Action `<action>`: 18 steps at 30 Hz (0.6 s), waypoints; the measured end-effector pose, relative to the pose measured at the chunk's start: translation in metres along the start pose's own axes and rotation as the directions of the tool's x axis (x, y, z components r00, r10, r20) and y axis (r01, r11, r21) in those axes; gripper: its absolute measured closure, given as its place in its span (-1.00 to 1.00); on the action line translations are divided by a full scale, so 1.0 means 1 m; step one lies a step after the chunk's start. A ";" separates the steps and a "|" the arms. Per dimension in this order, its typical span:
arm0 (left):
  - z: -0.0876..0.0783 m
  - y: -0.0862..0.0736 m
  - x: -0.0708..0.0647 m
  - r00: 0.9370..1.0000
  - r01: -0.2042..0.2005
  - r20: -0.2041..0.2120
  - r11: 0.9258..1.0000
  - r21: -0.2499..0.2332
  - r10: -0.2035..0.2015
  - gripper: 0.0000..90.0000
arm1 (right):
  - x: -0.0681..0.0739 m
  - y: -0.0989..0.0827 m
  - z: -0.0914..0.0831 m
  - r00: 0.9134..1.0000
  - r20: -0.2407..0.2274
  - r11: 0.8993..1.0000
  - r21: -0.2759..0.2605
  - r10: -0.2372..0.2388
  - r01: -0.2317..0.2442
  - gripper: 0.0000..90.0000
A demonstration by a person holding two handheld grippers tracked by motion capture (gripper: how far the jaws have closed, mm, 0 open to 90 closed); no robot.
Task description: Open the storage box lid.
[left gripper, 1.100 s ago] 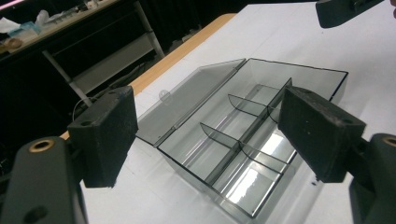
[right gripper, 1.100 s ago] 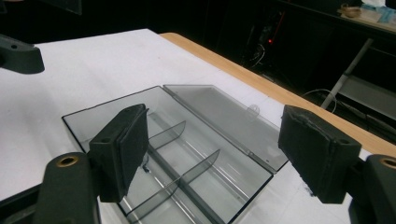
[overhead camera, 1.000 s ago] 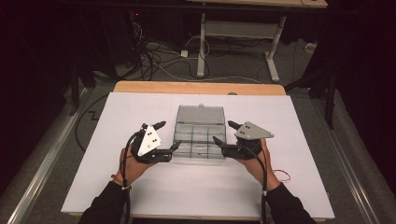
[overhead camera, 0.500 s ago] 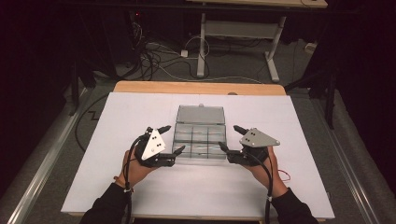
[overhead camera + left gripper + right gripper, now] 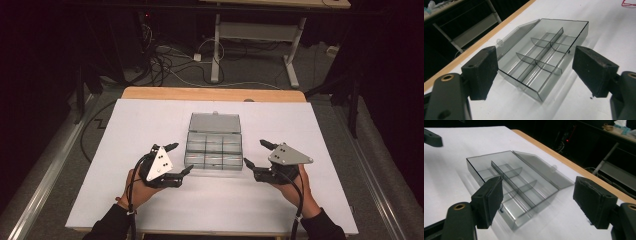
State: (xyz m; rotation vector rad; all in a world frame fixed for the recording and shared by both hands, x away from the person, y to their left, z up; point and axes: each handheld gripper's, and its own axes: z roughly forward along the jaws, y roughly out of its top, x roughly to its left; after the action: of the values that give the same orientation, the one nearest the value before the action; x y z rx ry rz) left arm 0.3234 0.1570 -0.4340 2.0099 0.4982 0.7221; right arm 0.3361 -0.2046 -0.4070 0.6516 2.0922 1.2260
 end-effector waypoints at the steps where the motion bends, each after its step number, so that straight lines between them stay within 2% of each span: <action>1: -0.001 -0.002 0.001 1.000 0.002 -0.002 1.000 0.003 -0.002 -0.56 | -0.001 -0.002 -0.001 1.000 -0.004 1.000 0.001 0.007 -0.007 -0.46; 6: -0.001 -0.012 0.004 1.000 0.020 -0.004 1.000 0.024 -0.019 -0.57 | -0.004 -0.013 -0.009 1.000 0.005 0.999 0.031 0.011 -0.011 -0.46; 9: -0.003 -0.016 0.003 1.000 0.027 -0.006 0.999 0.033 -0.027 -0.57 | -0.008 -0.019 -0.015 0.999 0.015 0.999 0.044 0.028 -0.029 -0.46; 13: -0.007 -0.021 0.000 1.000 0.004 -0.009 0.999 0.046 -0.004 -0.57 | -0.015 -0.030 -0.023 0.998 0.047 0.997 0.071 0.039 -0.043 -0.46; 18: -0.015 -0.031 -0.004 1.000 0.006 -0.017 0.997 0.073 -0.005 -0.59 | -0.022 -0.043 -0.032 0.995 0.075 0.992 0.096 0.068 -0.075 -0.46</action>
State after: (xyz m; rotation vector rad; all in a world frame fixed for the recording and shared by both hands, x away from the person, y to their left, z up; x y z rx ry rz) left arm 0.3085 0.1799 -0.4559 2.0714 0.5471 0.7270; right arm 0.3244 -0.2574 -0.4273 0.8104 2.0964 1.1260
